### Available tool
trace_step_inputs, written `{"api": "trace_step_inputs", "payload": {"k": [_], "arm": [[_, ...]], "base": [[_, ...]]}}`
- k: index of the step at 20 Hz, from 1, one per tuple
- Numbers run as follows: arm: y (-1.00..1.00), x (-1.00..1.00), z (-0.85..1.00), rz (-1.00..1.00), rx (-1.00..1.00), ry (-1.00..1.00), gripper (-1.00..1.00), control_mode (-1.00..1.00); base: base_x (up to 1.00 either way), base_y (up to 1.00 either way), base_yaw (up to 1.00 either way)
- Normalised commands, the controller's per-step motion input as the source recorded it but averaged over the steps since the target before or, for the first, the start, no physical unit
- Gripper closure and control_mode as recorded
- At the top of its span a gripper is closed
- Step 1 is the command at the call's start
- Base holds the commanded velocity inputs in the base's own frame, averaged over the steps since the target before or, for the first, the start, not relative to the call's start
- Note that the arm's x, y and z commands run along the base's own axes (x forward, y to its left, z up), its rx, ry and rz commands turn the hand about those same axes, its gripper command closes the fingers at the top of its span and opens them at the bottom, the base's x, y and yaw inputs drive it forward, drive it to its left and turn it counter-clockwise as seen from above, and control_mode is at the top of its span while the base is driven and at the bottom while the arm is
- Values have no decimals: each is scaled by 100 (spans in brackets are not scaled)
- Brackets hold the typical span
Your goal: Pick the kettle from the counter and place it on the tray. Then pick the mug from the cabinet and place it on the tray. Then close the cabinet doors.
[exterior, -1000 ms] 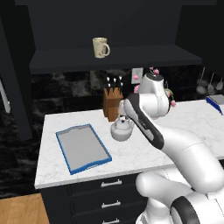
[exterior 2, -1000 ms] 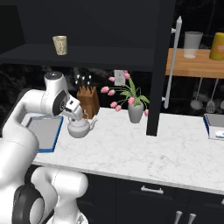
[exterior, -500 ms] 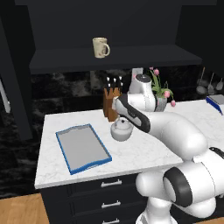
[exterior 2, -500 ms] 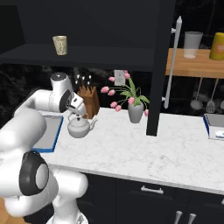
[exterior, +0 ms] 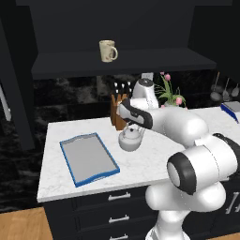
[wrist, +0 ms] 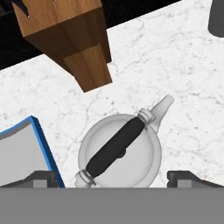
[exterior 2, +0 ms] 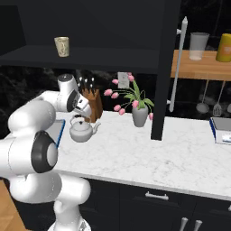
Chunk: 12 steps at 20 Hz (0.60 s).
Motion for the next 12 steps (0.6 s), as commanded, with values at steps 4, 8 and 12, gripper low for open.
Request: {"api": "trace_step_inputs", "payload": {"k": [4, 8, 12], "arm": [[0, 9, -26, -8, 0, 5, -100, -100], [0, 23, -26, -6, 0, 5, -100, -100], [0, 29, -22, -1, 0, 3, -100, -100]], "base": [[0, 0, 0], [0, 0, 0], [0, 0, 0]]}}
